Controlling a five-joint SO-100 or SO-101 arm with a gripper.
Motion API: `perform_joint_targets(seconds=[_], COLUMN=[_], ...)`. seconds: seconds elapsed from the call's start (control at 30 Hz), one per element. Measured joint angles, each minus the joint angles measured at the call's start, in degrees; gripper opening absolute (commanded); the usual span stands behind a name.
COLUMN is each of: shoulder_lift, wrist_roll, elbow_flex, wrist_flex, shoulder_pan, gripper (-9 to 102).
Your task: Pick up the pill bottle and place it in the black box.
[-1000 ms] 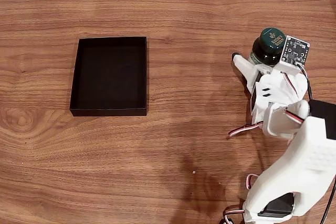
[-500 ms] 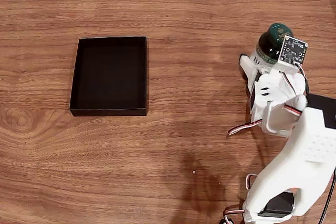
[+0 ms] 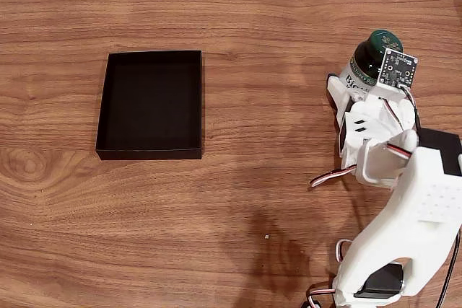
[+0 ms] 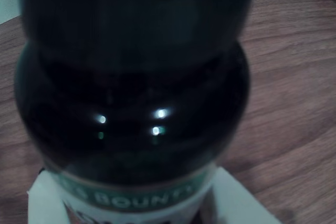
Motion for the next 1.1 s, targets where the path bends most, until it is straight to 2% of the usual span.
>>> perform_joint_targets(seconds=[0.27, 0.53, 0.73, 1.1], shoulder_lift=[0.44, 10.72, 21.27, 30.59], wrist_roll=[0.0, 0.0, 0.0, 4.04], elbow_flex=[4.57, 14.41, 19.86, 22.59], wrist_flex=[-4.66, -5.01, -2.99, 0.79], shoulder_pan=[-1.14, -4.31, -7.56, -13.45], gripper=[10, 10, 10, 10])
